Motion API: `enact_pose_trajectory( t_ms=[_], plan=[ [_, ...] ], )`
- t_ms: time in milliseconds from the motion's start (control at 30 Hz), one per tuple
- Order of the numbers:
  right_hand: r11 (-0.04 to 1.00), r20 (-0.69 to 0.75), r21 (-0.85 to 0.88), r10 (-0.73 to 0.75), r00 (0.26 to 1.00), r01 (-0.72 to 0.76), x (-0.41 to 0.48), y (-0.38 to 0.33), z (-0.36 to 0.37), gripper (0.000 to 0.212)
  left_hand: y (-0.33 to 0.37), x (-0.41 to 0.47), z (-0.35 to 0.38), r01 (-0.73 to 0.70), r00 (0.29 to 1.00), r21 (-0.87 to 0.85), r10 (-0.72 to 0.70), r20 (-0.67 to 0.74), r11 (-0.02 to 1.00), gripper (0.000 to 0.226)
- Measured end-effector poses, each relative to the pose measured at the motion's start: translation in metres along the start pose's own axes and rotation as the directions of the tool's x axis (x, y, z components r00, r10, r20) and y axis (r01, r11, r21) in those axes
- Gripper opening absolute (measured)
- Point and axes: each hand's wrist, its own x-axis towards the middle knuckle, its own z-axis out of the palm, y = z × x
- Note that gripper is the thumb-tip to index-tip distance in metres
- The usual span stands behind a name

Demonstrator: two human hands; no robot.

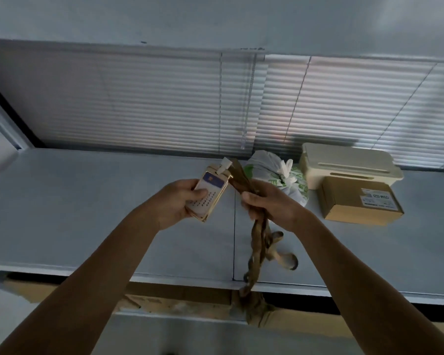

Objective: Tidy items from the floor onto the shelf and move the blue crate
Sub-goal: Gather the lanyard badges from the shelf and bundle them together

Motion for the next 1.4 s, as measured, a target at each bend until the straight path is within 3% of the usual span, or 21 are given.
enact_pose_trajectory(
  t_ms=[67, 133, 300, 367, 533, 733, 867, 1033, 1133, 1200, 1267, 1400],
  plan=[
    [0.992, -0.107, -0.047, 0.108, 0.988, -0.114, -0.004, 0.013, 0.001, 0.012, 0.010, 0.012, -0.023, -0.020, 0.999, -0.064, 0.018, -0.034, 0.998, 0.023],
    [0.965, -0.200, -0.081, 0.230, 0.952, -0.250, -0.008, 0.029, 0.008, 0.016, 0.015, 0.027, -0.043, -0.015, 0.997, -0.068, 0.009, -0.083, 0.998, 0.020],
    [0.863, -0.296, -0.190, 0.405, 0.865, -0.468, -0.024, 0.060, 0.041, 0.010, 0.011, 0.075, -0.077, 0.087, 0.973, -0.124, -0.111, -0.204, 0.988, 0.016],
    [0.869, -0.342, -0.158, 0.398, 0.851, -0.470, -0.028, 0.063, 0.056, 0.012, 0.009, 0.089, -0.082, 0.136, 0.966, -0.131, -0.160, -0.204, 0.982, 0.014],
    [0.925, -0.484, 0.213, 0.379, 0.789, -0.314, -0.019, 0.073, 0.083, 0.018, -0.008, 0.121, -0.086, 0.227, 0.943, -0.119, -0.249, -0.221, 0.967, 0.024],
    [0.908, -0.469, 0.214, 0.419, 0.777, -0.360, 0.017, 0.102, 0.101, 0.014, -0.043, 0.173, -0.068, 0.229, 0.928, -0.021, -0.225, -0.296, 0.973, 0.017],
    [0.939, -0.547, 0.114, 0.332, 0.769, -0.324, 0.048, 0.124, 0.110, 0.022, -0.066, 0.219, -0.067, 0.205, 0.919, 0.089, -0.160, -0.359, 0.975, 0.018],
    [0.946, -0.588, 0.053, 0.289, 0.756, -0.321, 0.079, 0.157, 0.110, 0.049, -0.088, 0.281, -0.076, 0.140, 0.875, 0.129, -0.062, -0.480, 0.982, 0.031],
    [0.953, -0.607, -0.111, 0.160, 0.778, -0.282, 0.087, 0.170, 0.108, 0.060, -0.090, 0.301, -0.075, 0.119, 0.845, 0.214, 0.014, -0.534, 0.970, 0.025],
    [0.895, -0.600, -0.337, 0.034, 0.799, -0.291, 0.090, 0.174, 0.109, 0.057, -0.089, 0.307, -0.074, 0.123, 0.834, 0.324, 0.080, -0.546, 0.938, 0.027],
    [0.788, -0.564, -0.507, 0.002, 0.826, -0.348, 0.091, 0.174, 0.114, 0.051, -0.088, 0.306, -0.073, 0.133, 0.828, 0.399, 0.119, -0.548, 0.907, 0.029],
    [0.645, -0.508, -0.648, 0.029, 0.861, -0.404, 0.084, 0.167, 0.127, 0.045, -0.093, 0.308, -0.078, 0.205, 0.808, 0.531, 0.164, -0.566, 0.822, 0.034]
  ],
)
